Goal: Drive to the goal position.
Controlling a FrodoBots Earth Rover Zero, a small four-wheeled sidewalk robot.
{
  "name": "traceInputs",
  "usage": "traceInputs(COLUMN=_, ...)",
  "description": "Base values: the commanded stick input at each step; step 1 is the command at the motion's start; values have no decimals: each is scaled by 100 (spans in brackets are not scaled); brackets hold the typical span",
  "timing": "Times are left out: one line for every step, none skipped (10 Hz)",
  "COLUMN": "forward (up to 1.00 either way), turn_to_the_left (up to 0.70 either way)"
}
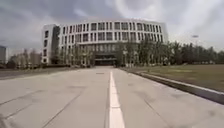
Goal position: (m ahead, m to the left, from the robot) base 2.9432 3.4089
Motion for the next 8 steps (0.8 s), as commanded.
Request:
traceInputs(forward=70, turn_to_the_left=0)
traceInputs(forward=70, turn_to_the_left=0)
traceInputs(forward=70, turn_to_the_left=0)
traceInputs(forward=70, turn_to_the_left=0)
traceInputs(forward=70, turn_to_the_left=0)
traceInputs(forward=70, turn_to_the_left=0)
traceInputs(forward=70, turn_to_the_left=0)
traceInputs(forward=70, turn_to_the_left=0)
